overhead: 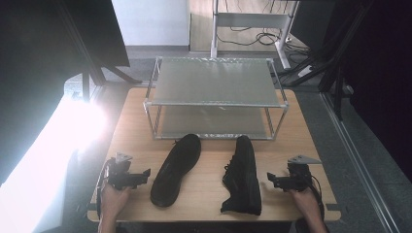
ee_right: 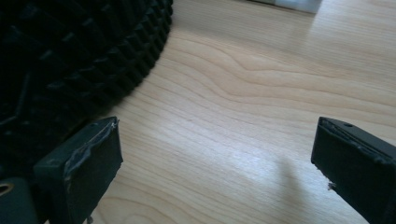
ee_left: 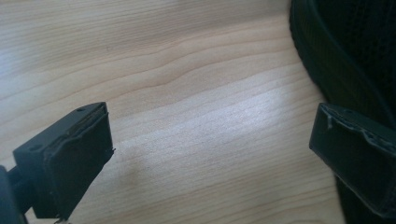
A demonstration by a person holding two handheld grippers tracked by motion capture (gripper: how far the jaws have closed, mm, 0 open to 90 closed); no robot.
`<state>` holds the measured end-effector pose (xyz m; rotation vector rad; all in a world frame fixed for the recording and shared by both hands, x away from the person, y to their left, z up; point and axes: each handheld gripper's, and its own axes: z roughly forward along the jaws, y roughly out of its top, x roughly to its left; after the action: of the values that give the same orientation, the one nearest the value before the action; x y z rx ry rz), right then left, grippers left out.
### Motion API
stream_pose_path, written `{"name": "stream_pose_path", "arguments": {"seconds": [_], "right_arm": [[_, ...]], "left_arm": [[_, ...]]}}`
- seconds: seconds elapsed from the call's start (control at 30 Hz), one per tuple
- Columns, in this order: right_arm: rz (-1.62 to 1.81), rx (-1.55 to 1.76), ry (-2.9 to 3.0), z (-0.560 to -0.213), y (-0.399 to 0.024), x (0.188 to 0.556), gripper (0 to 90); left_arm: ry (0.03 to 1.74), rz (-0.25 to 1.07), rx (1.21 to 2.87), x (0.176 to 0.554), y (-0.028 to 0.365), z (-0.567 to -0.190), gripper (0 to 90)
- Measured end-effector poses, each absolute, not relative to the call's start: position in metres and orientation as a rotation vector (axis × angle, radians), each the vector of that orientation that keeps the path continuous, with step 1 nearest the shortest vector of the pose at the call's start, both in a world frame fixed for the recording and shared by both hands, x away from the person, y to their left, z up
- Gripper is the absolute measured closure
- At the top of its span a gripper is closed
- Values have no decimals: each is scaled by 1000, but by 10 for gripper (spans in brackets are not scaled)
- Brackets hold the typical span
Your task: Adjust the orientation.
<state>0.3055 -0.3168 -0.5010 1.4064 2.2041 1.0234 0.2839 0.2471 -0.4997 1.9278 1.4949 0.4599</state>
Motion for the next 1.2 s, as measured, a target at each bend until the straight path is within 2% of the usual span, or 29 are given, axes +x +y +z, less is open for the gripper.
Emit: {"name": "stream_pose_path", "arguments": {"seconds": [0.23, 0.77, 1.2], "right_arm": [[1024, 1388, 2216, -501, -315, 306, 12], [1056, 1382, 2201, -500, -315, 305, 24], [1058, 1379, 2199, -499, -316, 305, 34]], "left_arm": [[1503, 453, 1912, 283, 250, -500, 0], [1486, 531, 1941, 279, 255, -506, 0], [1380, 467, 2150, 276, 234, -514, 0]]}}
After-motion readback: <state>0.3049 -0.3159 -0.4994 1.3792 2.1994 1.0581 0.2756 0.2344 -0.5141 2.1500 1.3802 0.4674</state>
